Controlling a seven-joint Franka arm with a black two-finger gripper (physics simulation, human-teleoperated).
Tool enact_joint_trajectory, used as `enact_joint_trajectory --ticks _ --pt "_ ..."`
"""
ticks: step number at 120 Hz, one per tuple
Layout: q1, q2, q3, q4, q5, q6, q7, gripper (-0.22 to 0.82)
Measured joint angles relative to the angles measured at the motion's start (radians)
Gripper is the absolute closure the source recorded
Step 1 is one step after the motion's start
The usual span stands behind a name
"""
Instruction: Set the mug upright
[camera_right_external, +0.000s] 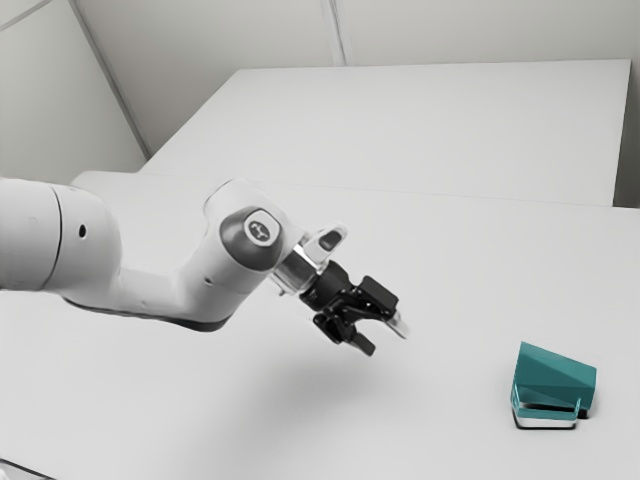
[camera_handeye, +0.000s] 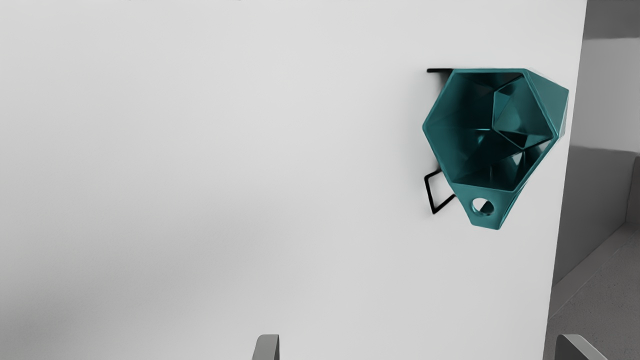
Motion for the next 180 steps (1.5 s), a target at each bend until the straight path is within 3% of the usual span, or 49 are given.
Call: enact_joint_trajectory --ticks 23,54,126,180 --pt "-0.136 0.11 -0.002 0.076 -0.086 0.091 0.061 0.0" --pt "-0.23 0.242 -0.008 0.215 -0.186 0.177 0.118 0.0" --pt "-0.269 0.378 -0.009 0.359 -0.414 0.199 0.247 0.0" --pt "-0.273 0.413 -0.009 0.392 -0.531 0.151 0.383 0.0"
